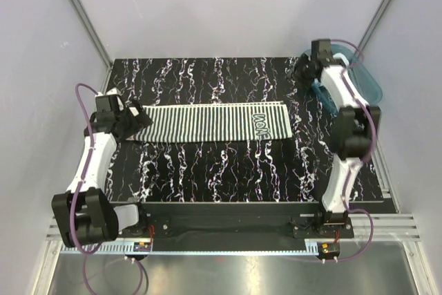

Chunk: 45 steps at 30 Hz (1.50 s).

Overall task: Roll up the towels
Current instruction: Fold the towel

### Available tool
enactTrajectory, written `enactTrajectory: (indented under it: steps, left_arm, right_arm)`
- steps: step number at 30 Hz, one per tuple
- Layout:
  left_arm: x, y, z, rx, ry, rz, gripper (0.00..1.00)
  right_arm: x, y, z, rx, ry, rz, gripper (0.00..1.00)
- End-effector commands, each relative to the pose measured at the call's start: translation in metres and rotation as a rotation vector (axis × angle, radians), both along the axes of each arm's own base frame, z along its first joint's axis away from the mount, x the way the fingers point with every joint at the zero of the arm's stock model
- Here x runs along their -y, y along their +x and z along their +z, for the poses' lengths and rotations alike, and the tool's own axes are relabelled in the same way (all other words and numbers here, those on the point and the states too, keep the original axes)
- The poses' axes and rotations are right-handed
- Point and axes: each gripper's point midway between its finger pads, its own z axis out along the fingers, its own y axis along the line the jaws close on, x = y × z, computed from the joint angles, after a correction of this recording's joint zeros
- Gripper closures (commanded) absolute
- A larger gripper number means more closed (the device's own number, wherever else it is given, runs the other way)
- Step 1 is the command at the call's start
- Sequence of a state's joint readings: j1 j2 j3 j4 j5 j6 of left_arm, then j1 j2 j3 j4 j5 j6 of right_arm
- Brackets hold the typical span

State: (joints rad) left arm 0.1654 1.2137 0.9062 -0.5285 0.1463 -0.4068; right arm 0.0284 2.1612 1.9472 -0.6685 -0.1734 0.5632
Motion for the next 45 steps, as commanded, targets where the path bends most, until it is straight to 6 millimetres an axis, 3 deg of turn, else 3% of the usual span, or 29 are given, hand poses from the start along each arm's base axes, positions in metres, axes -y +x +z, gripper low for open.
enactTrajectory:
  steps: [1, 3, 4, 6, 7, 10, 13, 18, 22, 29, 39, 44, 45]
  left_arm:
    - [0.009, 0.004, 0.018, 0.076, 0.043, -0.049, 0.01]
    - [0.014, 0.003, 0.020, 0.083, 0.045, -0.066, 0.01]
    - [0.017, 0.003, 0.021, 0.086, 0.046, -0.075, 0.01]
    - [0.023, 0.001, 0.022, 0.093, 0.043, -0.092, 0.01]
    - [0.025, 0.001, 0.023, 0.095, 0.039, -0.099, 0.01]
    - [0.029, 0.000, 0.024, 0.103, 0.040, -0.115, 0.01]
    - [0.033, -0.001, 0.024, 0.100, 0.038, -0.125, 0.01]
    - [0.034, -0.001, 0.026, 0.108, 0.039, -0.130, 0.01]
    - [0.034, -0.002, 0.024, 0.104, 0.038, -0.131, 0.01]
    - [0.034, -0.001, 0.022, 0.094, 0.039, -0.129, 0.01]
    - [0.034, -0.001, 0.020, 0.088, 0.036, -0.131, 0.01]
    - [0.035, 0.000, 0.019, 0.085, 0.035, -0.132, 0.01]
    - [0.035, 0.000, 0.019, 0.084, 0.033, -0.133, 0.01]
  right_arm:
    - [0.010, -0.052, 0.066, 0.155, 0.040, -0.125, 0.45]
    - [0.008, -0.081, 0.053, 0.119, 0.080, -0.160, 0.45]
    - [0.004, -0.107, 0.036, 0.086, 0.103, -0.156, 0.45]
    - [-0.001, -0.129, 0.018, 0.045, 0.150, -0.171, 0.47]
    - [-0.002, -0.153, -0.003, -0.011, 0.157, -0.176, 0.48]
    - [-0.009, -0.185, -0.031, -0.055, 0.210, -0.189, 0.57]
    - [-0.011, -0.198, -0.049, -0.087, 0.233, -0.202, 0.62]
    - [-0.014, -0.190, -0.060, -0.079, 0.248, -0.196, 0.64]
    - [-0.012, -0.181, -0.077, -0.107, 0.231, -0.208, 0.60]
    - [-0.011, -0.182, -0.092, -0.134, 0.226, -0.218, 0.54]
    - [-0.008, -0.182, -0.115, -0.174, 0.200, -0.220, 0.51]
    - [-0.010, -0.180, -0.123, -0.174, 0.209, -0.220, 0.59]
    - [-0.009, -0.178, -0.122, -0.171, 0.208, -0.221, 0.66]
